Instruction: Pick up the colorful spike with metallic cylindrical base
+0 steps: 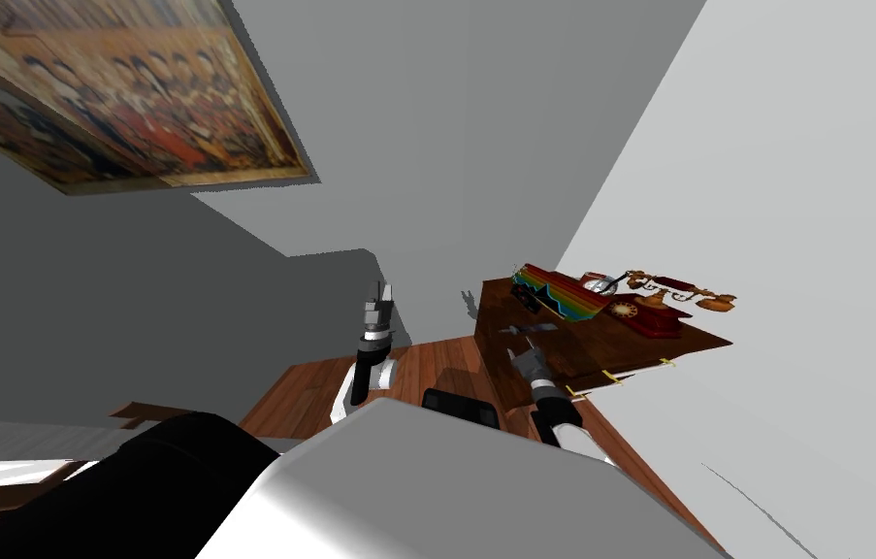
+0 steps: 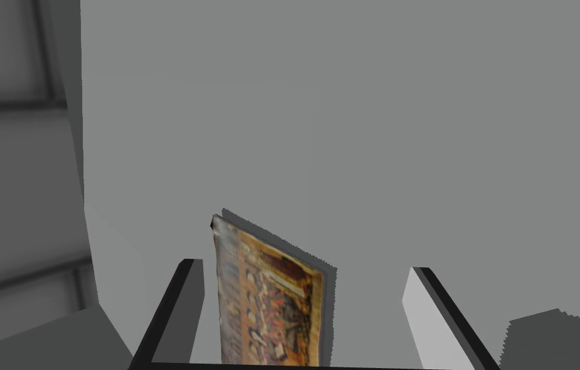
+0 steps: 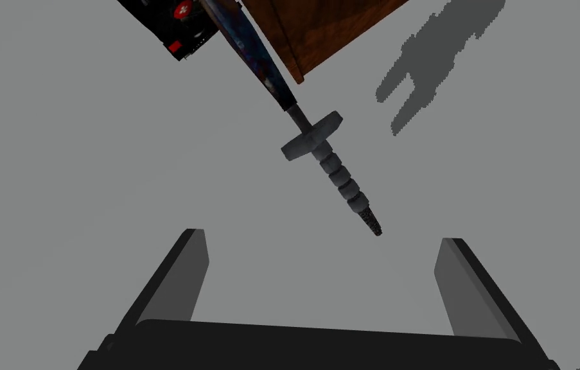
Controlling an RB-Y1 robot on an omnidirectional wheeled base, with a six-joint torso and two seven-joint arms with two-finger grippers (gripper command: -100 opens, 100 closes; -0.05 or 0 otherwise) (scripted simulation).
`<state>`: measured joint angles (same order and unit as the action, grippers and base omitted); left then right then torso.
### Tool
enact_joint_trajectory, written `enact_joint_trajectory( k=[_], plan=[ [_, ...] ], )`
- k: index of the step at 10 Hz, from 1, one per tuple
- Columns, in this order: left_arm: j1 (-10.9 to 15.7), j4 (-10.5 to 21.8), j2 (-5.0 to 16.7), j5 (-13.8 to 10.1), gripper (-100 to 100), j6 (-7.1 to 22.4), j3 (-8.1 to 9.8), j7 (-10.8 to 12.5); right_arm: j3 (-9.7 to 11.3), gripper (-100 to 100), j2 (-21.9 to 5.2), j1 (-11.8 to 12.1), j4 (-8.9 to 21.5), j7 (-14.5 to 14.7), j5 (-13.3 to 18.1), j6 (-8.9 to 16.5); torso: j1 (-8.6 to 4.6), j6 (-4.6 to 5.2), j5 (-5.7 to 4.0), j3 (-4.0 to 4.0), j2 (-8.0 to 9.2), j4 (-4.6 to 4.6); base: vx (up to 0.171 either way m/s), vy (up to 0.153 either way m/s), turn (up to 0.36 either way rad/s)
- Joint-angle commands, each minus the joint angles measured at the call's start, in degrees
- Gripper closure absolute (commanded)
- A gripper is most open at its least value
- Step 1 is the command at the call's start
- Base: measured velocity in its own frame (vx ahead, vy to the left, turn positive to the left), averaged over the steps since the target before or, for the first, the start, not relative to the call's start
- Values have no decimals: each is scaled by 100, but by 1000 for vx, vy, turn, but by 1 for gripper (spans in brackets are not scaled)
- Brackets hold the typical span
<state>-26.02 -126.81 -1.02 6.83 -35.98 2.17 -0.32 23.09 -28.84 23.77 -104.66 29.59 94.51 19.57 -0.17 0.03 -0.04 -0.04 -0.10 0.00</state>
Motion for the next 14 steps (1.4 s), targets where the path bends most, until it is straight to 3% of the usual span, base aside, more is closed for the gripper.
enact_joint_trajectory(
  k=[1,12,14],
  plan=[
    [0,0,0,0,0,0,0,0,82,-100,-96,-6,86,186,286,144,0,0,0,0,0,0,23,-48,128],
    [-1,0,1,0,0,0,1,0,520,-100,-636,-123,658,1180,1821,902,-21,0,-5,-11,-19,-4,33,-86,141],
    [-1,0,1,0,0,0,1,0,514,-100,-638,-112,661,1193,1823,898,-40,2,-9,-11,-18,-4,28,-116,47]
  ],
)
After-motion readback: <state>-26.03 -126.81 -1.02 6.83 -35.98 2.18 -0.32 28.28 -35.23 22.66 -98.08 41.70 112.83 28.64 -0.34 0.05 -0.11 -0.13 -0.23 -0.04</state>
